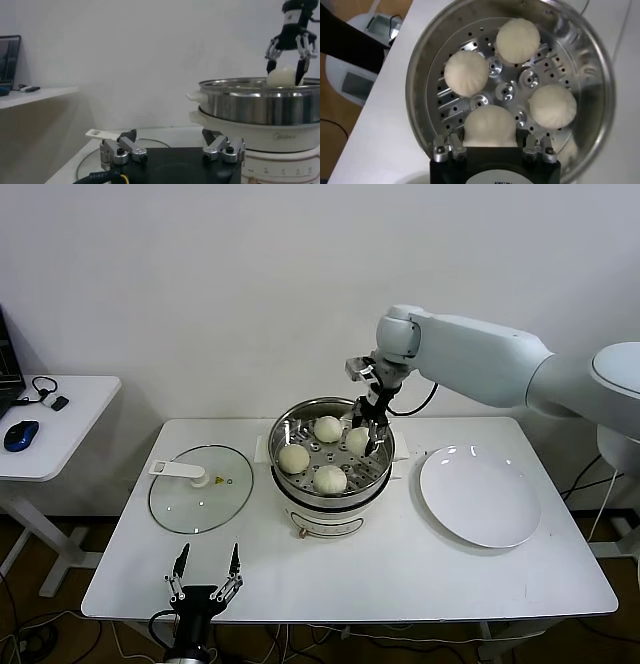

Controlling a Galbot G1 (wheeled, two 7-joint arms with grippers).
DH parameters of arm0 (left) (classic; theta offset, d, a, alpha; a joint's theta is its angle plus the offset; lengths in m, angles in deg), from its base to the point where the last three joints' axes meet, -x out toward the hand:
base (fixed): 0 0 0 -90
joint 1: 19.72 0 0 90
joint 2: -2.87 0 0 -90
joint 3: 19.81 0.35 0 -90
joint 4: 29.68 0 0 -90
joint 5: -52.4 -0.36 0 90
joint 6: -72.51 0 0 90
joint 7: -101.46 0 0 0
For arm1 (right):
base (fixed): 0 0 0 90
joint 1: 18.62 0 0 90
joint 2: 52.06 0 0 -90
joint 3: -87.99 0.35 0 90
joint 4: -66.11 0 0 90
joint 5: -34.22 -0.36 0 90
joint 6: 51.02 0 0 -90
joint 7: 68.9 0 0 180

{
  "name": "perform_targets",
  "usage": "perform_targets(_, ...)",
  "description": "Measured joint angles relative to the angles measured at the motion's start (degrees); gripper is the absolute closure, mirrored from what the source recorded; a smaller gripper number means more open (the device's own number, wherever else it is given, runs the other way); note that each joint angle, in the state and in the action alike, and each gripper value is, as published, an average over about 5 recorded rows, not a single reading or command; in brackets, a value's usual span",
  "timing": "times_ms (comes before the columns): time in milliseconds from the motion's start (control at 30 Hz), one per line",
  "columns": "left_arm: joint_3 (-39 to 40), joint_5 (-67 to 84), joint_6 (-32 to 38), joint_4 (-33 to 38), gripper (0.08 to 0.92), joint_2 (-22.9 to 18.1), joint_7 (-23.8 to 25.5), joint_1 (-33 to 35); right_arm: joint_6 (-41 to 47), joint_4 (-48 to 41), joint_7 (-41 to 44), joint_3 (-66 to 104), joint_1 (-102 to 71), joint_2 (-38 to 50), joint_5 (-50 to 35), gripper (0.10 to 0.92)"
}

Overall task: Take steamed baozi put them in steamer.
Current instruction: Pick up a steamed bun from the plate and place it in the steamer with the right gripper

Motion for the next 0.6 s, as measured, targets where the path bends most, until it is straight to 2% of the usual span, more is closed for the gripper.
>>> perform_targets(600, -0.22, 0.38, -0.06, -0.09, 0.177, 0.00, -0.01, 0.10, -1.71, -6.97, 0.35, 2.96, -5.48, -3.51, 6.20, 0.364)
